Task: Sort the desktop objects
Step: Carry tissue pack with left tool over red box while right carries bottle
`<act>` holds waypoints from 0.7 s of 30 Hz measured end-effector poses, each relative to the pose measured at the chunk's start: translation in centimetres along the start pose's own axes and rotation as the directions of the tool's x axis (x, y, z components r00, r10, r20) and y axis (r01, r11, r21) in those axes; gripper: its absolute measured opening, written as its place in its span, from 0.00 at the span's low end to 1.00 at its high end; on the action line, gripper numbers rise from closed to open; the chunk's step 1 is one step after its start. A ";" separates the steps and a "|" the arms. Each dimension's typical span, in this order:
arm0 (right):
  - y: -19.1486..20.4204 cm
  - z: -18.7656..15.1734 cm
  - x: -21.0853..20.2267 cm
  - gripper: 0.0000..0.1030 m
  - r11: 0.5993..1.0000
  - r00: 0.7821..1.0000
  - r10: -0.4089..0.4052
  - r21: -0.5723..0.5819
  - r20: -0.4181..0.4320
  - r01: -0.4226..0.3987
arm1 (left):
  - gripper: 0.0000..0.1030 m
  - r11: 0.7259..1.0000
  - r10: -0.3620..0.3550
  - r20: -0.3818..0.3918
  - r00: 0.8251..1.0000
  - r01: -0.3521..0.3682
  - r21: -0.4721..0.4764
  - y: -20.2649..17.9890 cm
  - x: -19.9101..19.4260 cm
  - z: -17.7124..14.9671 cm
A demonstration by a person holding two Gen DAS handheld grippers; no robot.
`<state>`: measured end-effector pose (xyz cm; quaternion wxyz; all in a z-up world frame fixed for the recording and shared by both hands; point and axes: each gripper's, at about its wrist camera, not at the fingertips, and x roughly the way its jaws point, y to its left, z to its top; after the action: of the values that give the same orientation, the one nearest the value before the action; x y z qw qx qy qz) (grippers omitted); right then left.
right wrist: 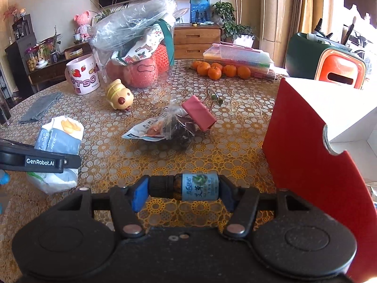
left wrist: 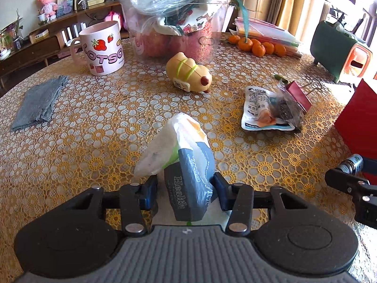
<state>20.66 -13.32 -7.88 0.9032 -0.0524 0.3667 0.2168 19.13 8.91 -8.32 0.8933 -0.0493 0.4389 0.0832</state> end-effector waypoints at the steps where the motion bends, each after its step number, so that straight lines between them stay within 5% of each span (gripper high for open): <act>1: 0.0 -0.1 -0.4 0.59 1.000 1.000 0.005 0.002 -0.001 -0.005 | 0.46 1.000 -0.004 0.000 1.000 0.004 0.003 -0.2 -0.3 -0.2; 21: -0.9 -2.1 -9.4 0.59 0.999 0.997 0.029 0.023 0.066 -0.030 | 0.46 0.991 -0.096 0.055 0.994 0.091 0.094 -5.6 -8.5 -3.9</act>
<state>13.68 -18.03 -3.01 0.9120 -0.0288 0.3403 0.2273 12.10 1.94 -3.89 0.9101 -0.0266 0.4130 0.0225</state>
